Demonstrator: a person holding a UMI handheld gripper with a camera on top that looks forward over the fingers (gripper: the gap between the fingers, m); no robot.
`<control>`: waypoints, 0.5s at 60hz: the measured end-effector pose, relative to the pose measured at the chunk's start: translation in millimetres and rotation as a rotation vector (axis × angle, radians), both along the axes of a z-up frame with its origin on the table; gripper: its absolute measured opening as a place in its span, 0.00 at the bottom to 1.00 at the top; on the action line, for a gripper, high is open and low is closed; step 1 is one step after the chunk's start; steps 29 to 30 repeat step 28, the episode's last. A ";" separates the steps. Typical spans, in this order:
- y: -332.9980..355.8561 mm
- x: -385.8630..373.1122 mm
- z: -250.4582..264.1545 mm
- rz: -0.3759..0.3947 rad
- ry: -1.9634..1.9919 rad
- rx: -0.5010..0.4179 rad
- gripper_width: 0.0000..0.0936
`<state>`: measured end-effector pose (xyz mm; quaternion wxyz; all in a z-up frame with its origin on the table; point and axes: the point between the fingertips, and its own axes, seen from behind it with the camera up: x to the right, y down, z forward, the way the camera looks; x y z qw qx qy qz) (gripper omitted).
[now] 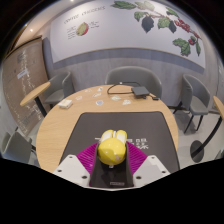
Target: Arrange mouse
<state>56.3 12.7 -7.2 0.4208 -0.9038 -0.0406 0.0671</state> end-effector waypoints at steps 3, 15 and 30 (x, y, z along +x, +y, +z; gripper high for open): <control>-4.3 2.4 -5.2 0.023 0.009 -0.022 0.52; -29.2 1.8 29.5 0.155 -0.019 0.056 0.93; -67.2 10.3 79.2 0.228 -0.066 0.200 0.93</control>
